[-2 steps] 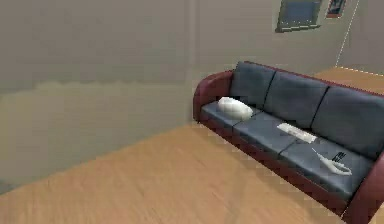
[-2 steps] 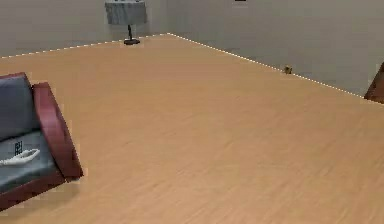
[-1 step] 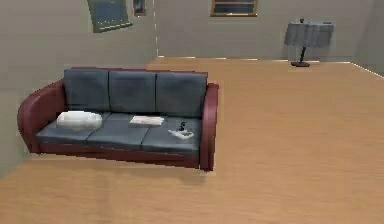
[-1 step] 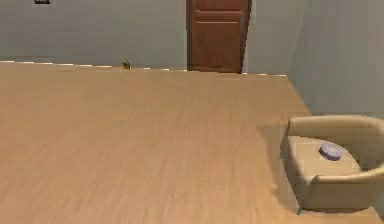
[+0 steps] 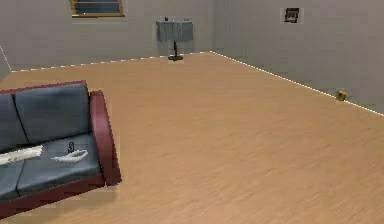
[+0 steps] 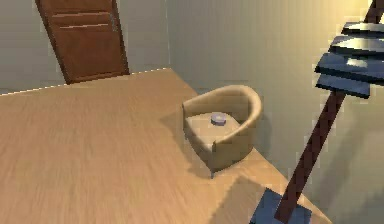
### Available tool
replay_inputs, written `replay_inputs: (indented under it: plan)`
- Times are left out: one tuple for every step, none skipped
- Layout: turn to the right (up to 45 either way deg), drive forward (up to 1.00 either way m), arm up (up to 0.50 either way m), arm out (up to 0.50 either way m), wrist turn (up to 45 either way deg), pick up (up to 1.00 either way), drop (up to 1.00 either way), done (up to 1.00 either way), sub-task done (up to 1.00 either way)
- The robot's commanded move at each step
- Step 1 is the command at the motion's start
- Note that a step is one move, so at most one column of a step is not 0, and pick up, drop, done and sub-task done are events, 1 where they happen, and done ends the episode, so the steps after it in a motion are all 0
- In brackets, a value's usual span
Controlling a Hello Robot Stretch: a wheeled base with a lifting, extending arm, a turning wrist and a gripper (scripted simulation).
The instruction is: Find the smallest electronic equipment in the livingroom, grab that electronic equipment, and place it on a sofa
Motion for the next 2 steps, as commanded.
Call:
replay_inputs:
  plan:
    - [0.0,1.0,0.0,0.0,0.0,0.0,0.0,0.0,0.0]
    - [6.0,0.0,0.0,0.0,0.0,0.0,0.0,0.0,0.0]
